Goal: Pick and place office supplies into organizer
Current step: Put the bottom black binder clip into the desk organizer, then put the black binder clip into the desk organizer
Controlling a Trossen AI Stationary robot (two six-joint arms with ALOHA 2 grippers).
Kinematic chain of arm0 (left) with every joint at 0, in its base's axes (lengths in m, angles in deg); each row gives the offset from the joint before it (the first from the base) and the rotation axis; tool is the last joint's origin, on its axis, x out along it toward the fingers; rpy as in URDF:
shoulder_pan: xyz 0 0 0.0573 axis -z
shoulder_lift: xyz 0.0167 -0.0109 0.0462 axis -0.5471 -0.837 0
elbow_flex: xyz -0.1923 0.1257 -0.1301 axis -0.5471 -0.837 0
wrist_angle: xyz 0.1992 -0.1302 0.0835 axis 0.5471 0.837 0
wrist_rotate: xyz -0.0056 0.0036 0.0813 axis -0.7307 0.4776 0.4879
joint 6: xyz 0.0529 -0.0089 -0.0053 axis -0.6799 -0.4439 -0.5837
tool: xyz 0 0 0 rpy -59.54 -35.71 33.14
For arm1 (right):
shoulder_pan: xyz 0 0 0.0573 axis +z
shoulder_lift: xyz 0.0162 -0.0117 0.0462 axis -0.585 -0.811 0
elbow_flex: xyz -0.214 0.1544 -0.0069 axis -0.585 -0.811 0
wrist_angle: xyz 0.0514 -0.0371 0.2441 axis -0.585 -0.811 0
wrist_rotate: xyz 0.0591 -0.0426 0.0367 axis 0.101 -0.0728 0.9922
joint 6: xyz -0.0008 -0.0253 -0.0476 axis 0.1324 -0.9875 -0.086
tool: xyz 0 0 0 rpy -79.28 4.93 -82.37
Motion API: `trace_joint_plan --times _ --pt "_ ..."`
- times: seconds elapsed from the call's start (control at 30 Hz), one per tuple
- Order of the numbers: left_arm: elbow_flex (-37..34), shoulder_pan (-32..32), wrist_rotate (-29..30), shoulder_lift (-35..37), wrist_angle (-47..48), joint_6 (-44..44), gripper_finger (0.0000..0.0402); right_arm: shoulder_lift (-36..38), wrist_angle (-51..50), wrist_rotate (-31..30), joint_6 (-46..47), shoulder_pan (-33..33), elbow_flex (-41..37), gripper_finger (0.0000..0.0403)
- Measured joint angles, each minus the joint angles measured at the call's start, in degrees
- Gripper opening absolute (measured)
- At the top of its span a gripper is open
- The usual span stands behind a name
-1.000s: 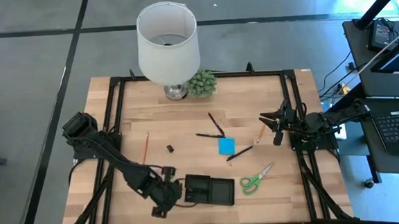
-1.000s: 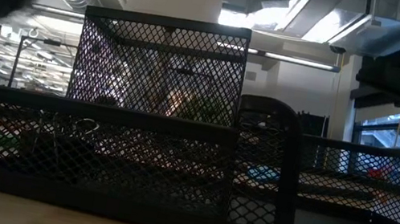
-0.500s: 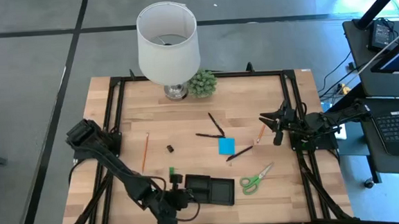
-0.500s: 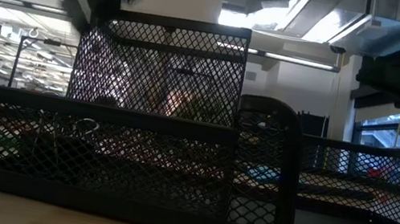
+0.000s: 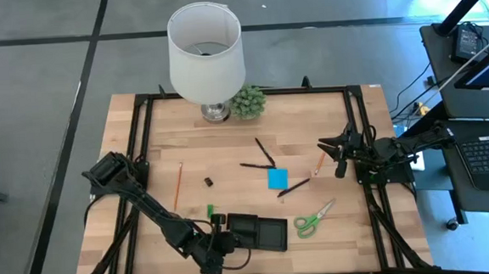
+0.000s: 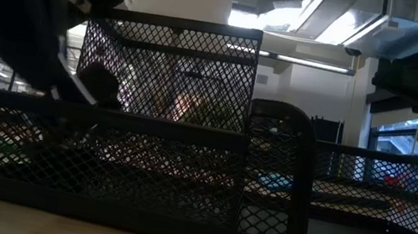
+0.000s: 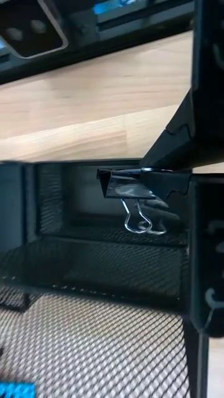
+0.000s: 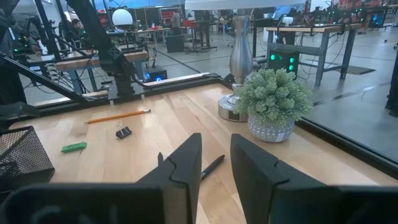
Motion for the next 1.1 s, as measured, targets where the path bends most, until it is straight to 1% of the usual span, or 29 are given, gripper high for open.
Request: trace_joint_plan --times 0.13,0.33,0.7,0.87,0.97,1.1 --pt "0.0 0.0 -1.27 -0.21 -0.02 -0.14 0.0003 0.0 0.0 0.0 0.0 0.0 0.0 0.0088" --pt "0.0 0.0 -1.35 -0.17 -0.04 -0.17 0.0006 0.02 0.0 0.0 -0.05 0.0 0.0 0.0088" --pt "0.0 -0.13 -1.77 0.3 0.01 0.23 0.0065 0.02 0.0 0.0 -0.15 -0.02 0.0 0.0088" --pt "0.0 -0.24 -2.74 3.29 -0.01 0.25 0.0072 0.02 0.0 0.0 -0.2 -0.01 0.0 0.0088" --pt "0.0 -0.24 -3.13 6.32 1.07 0.27 0.0072 0.01 0.0 0.0 -0.21 -0.01 0.0 0.0088" --pt "0.0 -0.25 -1.35 11.14 4.38 0.34 0.0073 0.01 0.0 0.0 -0.22 -0.02 0.0 0.0088"
